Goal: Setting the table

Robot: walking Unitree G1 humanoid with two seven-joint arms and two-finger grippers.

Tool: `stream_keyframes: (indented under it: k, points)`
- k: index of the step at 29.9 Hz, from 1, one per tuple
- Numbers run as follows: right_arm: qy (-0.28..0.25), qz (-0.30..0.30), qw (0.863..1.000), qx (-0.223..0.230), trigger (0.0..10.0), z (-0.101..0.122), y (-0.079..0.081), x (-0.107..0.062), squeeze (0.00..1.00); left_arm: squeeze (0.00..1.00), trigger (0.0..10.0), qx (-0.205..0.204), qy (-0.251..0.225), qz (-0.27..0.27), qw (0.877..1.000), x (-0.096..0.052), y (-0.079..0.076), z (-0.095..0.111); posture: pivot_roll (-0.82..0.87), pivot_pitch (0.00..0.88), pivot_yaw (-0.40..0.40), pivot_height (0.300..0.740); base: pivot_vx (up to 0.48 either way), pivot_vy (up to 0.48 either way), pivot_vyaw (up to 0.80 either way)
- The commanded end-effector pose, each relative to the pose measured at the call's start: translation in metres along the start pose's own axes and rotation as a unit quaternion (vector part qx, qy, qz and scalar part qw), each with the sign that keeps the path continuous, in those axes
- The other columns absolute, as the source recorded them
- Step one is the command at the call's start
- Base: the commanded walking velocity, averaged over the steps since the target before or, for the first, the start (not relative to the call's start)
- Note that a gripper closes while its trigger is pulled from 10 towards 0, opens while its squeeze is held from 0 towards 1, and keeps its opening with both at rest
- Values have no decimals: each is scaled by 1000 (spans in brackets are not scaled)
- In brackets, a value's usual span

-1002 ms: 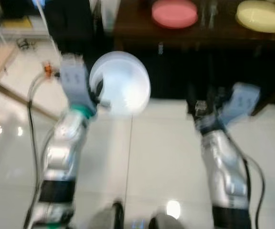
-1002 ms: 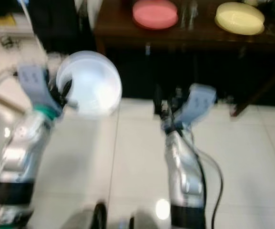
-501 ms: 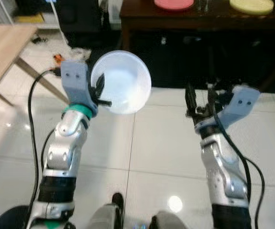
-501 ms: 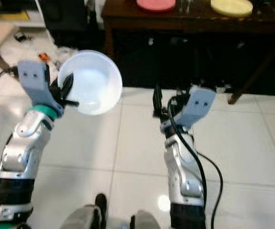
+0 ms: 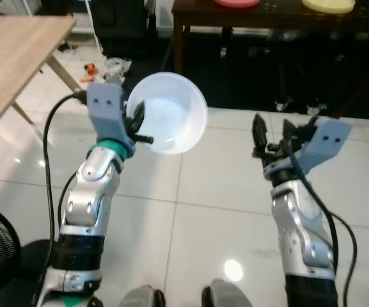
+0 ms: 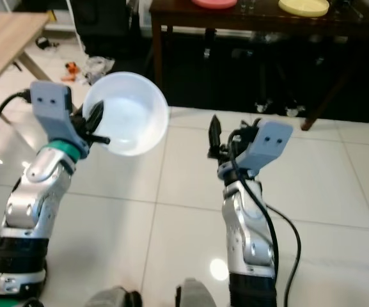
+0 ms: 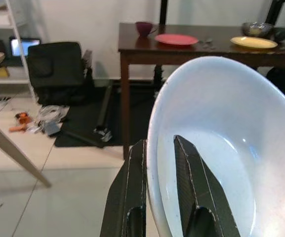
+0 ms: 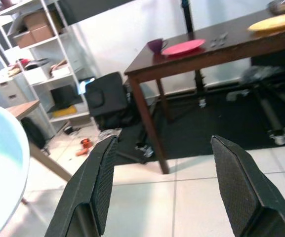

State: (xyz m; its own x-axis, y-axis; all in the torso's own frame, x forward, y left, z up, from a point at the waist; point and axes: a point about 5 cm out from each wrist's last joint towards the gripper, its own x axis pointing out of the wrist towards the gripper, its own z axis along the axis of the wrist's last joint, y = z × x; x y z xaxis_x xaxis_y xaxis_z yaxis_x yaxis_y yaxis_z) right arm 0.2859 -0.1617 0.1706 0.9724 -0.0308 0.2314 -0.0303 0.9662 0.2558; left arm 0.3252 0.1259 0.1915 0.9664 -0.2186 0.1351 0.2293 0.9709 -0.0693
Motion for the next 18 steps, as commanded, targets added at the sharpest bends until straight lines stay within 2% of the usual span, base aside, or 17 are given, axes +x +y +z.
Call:
stream_keyframes:
  k: [1,18]
  points:
    - [7,-6,1000,5,10000,-2,-1,-2,0,0,10000,-2,8,0,1000,2,-1,-1,-121,0,90,740,0,0,0]
    - [10,-12,1000,-14,10000,-4,-5,-3,0,0,10000,5,16,9,1000,2,1,-3,-117,8,91,740,0,0,0]
